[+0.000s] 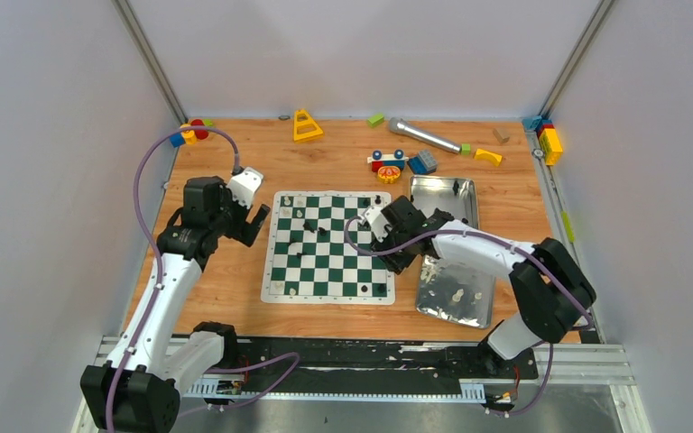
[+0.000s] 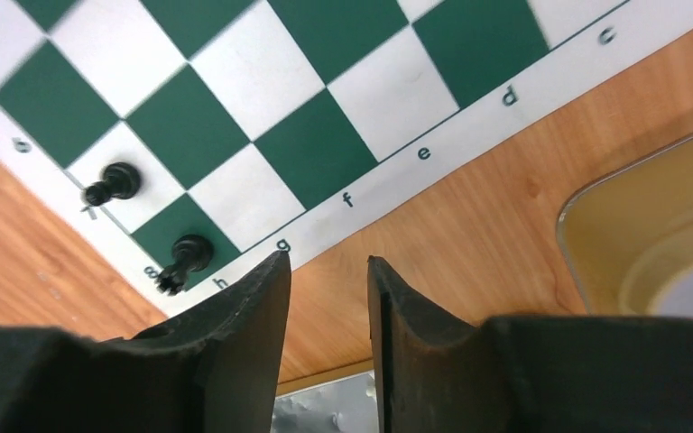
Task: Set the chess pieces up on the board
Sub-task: Move the chessboard to the center of the board.
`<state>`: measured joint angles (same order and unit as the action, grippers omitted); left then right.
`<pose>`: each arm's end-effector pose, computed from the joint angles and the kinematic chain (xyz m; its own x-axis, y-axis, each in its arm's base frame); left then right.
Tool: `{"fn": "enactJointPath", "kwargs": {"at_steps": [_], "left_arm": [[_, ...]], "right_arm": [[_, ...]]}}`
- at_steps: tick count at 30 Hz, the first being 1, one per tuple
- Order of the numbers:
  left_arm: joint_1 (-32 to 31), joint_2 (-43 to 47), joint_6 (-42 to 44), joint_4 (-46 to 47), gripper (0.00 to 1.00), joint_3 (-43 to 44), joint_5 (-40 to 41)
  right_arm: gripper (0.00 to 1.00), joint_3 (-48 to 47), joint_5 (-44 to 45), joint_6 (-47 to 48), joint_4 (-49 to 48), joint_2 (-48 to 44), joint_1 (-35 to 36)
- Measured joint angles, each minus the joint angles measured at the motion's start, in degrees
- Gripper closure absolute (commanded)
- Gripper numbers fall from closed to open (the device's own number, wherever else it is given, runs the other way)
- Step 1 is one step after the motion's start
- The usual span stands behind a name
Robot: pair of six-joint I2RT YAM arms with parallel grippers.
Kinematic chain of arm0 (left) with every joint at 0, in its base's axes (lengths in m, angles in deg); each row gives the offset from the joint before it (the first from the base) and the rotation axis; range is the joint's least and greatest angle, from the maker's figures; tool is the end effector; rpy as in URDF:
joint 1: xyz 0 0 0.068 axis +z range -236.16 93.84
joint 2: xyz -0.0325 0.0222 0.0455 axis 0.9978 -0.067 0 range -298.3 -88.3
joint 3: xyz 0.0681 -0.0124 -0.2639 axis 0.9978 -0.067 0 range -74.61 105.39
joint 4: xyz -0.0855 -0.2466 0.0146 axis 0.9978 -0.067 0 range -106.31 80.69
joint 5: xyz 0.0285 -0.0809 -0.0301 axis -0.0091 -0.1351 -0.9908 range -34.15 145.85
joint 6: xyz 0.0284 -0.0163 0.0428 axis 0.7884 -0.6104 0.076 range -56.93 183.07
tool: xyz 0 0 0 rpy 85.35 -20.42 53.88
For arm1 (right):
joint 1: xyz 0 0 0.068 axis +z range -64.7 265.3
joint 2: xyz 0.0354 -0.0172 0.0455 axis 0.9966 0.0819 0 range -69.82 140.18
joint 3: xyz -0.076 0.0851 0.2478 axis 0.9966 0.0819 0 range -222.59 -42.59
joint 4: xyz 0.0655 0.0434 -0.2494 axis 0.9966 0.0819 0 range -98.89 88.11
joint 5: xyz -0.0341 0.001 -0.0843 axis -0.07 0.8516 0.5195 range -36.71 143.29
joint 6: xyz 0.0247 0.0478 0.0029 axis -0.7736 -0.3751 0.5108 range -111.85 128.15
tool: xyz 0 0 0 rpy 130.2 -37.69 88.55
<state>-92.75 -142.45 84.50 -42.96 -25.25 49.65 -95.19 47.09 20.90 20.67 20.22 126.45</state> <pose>0.1984 -0.0267 0.2989 -0.5025 0.4238 -0.7536 0.4101 0.8842 0.2237 0.2189 0.1965 0.1756 -0.5247 -0.7498 -0.4031 -0.8220 0.5694 0.0107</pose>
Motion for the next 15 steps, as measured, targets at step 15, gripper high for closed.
{"fn": "enactJointPath", "kwargs": {"at_steps": [15], "left_arm": [[0.0,-0.2,-2.1,3.9,0.00,-1.3,-5.2]], "right_arm": [[0.42,-20.0,-10.3,4.1,3.2,4.1,0.0]]}}
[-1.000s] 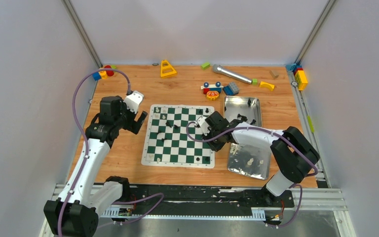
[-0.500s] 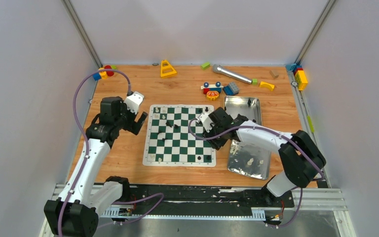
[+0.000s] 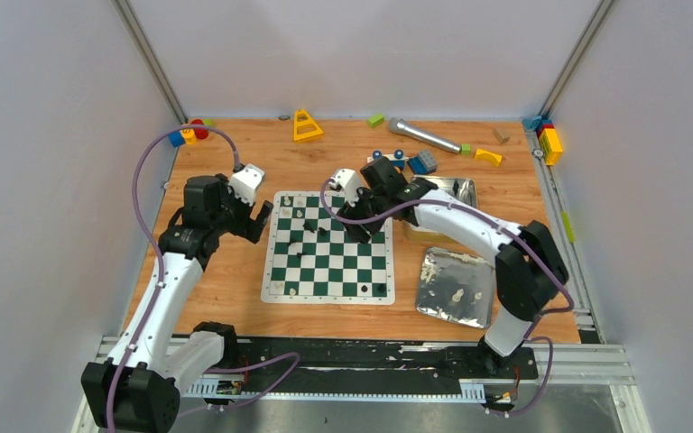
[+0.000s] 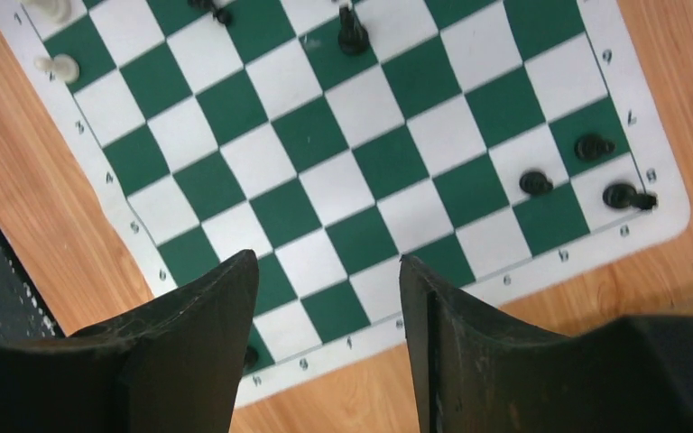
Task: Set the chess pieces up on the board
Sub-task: Move the chessboard to the center of the board, then pick up the chess piece from the chessboard.
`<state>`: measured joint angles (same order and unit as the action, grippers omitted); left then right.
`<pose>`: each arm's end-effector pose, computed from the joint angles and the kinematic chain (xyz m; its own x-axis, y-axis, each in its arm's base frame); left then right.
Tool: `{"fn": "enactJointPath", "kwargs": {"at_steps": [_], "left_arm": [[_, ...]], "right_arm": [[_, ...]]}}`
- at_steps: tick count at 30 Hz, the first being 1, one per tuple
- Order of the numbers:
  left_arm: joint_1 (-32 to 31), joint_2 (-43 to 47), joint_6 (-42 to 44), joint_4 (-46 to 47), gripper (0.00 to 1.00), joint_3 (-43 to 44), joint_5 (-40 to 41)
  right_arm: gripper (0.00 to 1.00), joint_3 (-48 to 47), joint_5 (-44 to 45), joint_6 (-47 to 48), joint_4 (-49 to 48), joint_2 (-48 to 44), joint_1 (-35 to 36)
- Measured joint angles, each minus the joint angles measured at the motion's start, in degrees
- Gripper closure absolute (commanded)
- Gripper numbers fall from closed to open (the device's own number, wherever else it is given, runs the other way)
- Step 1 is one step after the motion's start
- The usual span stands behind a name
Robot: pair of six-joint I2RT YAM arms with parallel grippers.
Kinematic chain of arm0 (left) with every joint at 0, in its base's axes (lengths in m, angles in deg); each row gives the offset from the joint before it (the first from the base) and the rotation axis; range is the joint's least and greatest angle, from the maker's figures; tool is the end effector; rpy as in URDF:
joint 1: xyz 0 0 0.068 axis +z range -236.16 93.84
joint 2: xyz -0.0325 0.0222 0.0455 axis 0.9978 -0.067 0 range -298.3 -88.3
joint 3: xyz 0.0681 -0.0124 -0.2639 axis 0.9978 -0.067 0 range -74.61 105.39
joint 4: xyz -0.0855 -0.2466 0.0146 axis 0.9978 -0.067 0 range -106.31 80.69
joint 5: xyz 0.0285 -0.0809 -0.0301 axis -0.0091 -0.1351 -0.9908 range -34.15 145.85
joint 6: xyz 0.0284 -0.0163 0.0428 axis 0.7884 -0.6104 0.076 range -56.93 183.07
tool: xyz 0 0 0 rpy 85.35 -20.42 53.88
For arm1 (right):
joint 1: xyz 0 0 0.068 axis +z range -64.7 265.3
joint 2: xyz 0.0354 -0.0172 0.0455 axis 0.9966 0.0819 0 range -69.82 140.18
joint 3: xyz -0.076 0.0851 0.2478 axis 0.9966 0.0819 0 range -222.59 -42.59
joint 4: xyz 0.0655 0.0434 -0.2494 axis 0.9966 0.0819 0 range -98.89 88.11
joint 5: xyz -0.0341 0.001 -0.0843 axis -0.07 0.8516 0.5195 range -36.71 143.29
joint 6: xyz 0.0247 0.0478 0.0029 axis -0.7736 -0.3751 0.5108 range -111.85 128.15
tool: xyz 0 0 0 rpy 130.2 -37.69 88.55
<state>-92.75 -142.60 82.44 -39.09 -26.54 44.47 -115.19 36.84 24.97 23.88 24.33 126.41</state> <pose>0.2019 -0.0303 0.2970 -0.4611 0.3807 -0.8015 0.4495 0.8790 0.1589 0.2587 0.2392 0.2549 -0.3674 -0.6889 -0.6249 -0.8998 0.4333 0.0514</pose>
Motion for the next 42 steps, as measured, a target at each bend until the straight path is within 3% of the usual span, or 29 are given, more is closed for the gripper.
{"fn": "enactJointPath", "kwargs": {"at_steps": [12,29,42], "left_arm": [[0.0,-1.7,-5.3,0.4,0.00,2.6,0.2],[0.1,1.7,-5.8,0.4,0.00,2.2,2.8],[0.1,2.1,-5.7,0.4,0.00,1.5,3.3]], "right_arm": [[0.47,-19.5,-4.4,2.3,-0.8,24.2,0.8],[0.53,-26.2,-5.6,5.6,-1.3,32.5,2.7],[0.93,-28.5,-5.0,7.5,-2.1,35.2,3.5]]}}
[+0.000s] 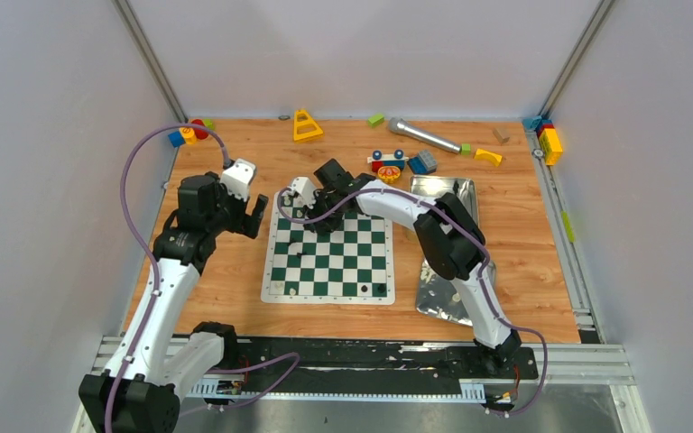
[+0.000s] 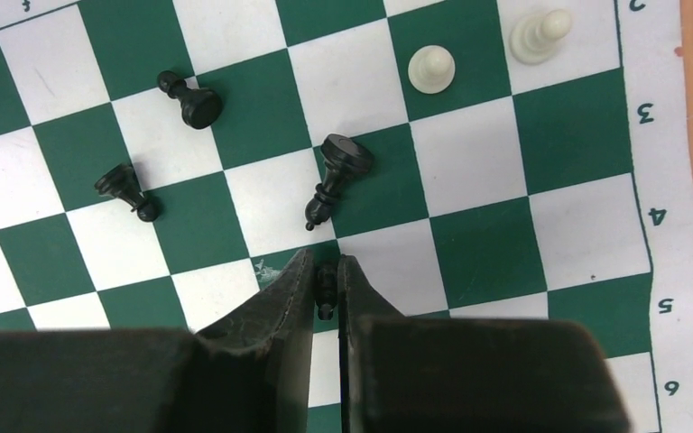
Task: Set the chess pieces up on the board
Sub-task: Pick up the chess piece from the chessboard, then place the chess piece on the chessboard.
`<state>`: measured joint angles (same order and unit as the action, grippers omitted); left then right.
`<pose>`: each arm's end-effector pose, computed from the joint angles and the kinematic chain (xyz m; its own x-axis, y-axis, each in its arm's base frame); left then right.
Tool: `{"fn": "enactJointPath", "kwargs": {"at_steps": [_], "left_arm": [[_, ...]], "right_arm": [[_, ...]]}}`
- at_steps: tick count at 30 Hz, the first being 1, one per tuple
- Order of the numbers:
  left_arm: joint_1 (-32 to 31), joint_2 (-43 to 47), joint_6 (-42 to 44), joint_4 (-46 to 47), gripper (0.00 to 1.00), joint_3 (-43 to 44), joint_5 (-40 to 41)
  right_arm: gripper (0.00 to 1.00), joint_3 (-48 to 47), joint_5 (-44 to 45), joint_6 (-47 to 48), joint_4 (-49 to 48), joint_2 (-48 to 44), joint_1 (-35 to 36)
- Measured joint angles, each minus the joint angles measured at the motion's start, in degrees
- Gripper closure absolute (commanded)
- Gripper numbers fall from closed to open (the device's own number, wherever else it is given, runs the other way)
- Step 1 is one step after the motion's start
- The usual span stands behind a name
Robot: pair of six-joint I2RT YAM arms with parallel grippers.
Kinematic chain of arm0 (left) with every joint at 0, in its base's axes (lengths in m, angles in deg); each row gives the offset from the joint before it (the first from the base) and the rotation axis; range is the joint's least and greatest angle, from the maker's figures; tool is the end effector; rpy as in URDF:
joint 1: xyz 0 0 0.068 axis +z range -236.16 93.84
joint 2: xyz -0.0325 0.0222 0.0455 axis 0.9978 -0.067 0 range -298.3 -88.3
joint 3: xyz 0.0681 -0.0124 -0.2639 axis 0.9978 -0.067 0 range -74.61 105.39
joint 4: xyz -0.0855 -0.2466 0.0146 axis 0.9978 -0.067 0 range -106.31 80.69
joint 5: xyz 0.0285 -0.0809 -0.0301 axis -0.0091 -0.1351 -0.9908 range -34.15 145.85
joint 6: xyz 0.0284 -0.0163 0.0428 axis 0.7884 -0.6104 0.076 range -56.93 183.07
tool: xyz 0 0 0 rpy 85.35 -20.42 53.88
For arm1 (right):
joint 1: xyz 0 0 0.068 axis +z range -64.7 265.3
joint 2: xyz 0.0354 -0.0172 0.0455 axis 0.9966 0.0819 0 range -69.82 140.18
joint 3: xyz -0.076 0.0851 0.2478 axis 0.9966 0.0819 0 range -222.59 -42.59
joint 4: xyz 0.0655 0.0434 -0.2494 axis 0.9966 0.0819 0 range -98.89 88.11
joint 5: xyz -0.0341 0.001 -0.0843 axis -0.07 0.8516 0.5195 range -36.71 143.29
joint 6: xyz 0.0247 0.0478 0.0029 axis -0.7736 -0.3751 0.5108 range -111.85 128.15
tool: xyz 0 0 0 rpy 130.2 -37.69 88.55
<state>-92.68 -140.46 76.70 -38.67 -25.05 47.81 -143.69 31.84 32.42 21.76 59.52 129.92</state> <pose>0.1963 -0.0273 0.3130 -0.4569 0.2872 -0.8419 0.3478 0.9288 0.1280 0.3375 0.3514 0.1630 -0.2316 -0.7660 -0.5997 -0.9690 0.2358 0.0730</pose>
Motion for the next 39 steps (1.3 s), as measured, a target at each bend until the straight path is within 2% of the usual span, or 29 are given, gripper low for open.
{"fn": "enactJointPath", "kwargs": {"at_steps": [6,12,19,25,39], "left_arm": [[0.0,0.2,0.1,0.0,0.00,-0.2,0.0],[0.0,0.6,0.2,0.0,0.00,-0.5,-0.5],[0.0,0.1,0.6,0.0,0.00,-0.6,-1.6],[0.0,-1.2,0.8,0.1,0.00,-1.1,-2.6],[0.1,-1.2,1.0,0.5,0.00,-1.9,-3.6]], "right_arm": [[0.98,1.4,2.5,-0.1,-0.1,-1.6,0.0],[1.00,6.4,5.0,-0.6,-0.1,-9.5,-1.3],[1.00,12.2,4.8,-2.5,-1.2,-17.7,-7.8],[1.00,16.4,5.1,-3.7,-2.6,-18.1,-12.8],[1.00,18.1,5.1,-4.0,-5.5,-16.8,-15.6]]}}
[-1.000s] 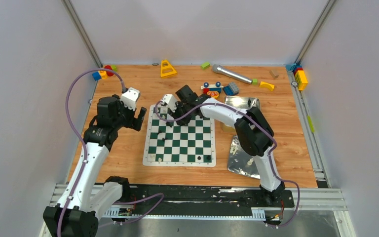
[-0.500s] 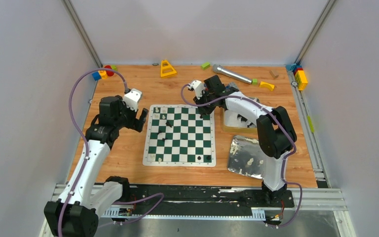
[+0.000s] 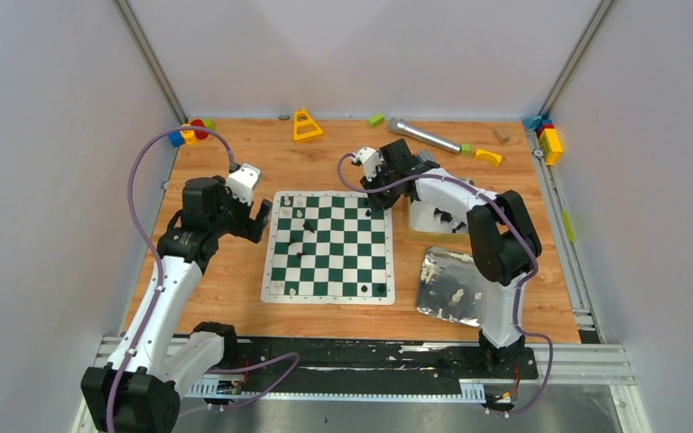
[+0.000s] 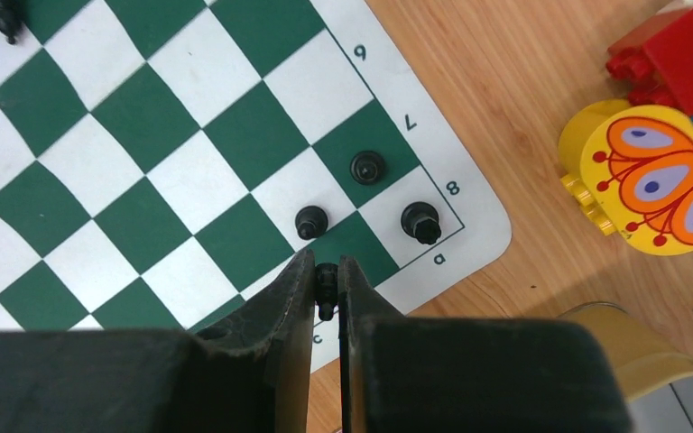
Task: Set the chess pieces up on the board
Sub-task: Place the chess piece on the chessboard.
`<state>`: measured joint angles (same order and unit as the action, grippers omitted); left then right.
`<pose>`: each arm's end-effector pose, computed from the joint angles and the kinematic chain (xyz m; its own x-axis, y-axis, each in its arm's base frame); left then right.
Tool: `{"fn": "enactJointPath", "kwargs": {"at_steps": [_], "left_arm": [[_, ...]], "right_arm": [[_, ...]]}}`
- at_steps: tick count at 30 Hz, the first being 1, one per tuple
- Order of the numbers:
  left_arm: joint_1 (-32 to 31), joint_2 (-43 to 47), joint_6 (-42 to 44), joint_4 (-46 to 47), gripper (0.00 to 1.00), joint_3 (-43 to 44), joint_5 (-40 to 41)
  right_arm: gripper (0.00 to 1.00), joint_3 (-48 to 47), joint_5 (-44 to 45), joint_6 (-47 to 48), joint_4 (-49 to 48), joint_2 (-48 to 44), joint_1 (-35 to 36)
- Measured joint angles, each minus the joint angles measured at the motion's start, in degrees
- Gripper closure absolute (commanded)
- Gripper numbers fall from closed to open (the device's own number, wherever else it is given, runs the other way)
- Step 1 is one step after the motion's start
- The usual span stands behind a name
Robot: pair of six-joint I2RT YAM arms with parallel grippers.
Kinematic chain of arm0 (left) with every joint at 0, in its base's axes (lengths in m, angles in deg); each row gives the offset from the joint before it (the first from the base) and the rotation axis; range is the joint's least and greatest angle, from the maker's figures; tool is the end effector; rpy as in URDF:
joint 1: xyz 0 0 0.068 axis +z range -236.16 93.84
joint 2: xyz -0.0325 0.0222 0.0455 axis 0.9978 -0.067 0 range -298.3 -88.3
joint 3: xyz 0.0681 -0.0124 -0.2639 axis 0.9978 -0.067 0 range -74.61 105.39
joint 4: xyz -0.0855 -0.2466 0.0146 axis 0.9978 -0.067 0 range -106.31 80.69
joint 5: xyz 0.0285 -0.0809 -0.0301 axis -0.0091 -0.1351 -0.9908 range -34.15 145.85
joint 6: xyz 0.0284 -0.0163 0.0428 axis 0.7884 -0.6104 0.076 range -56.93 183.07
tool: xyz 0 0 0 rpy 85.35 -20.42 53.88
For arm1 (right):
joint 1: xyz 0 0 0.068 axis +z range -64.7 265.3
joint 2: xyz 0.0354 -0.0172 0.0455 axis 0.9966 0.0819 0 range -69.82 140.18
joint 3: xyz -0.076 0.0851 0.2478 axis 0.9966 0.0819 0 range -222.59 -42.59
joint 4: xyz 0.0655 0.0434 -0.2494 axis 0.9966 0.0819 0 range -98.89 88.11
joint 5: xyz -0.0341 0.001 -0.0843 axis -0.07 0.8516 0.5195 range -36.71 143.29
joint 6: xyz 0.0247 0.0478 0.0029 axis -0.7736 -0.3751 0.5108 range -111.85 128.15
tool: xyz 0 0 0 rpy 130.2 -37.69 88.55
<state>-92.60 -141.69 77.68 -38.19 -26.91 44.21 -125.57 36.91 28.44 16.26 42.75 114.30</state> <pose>0.1998 -0.0297 0.2991 -0.4763 0.3025 -0.8256 0.4083 0.9077 0.0970 0.3682 0.2156 0.2003 -0.4592 -0.6349 -0.6213 -0.8174 0.5758 0.0158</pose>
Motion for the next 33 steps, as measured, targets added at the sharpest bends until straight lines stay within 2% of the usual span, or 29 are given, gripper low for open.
{"fn": "enactJointPath", "kwargs": {"at_steps": [33], "left_arm": [[0.0,1.2,0.8,0.4,0.00,-0.5,0.0]], "right_arm": [[0.99,1.3,0.0,-1.2,-2.4,4.3,-1.3]]}}
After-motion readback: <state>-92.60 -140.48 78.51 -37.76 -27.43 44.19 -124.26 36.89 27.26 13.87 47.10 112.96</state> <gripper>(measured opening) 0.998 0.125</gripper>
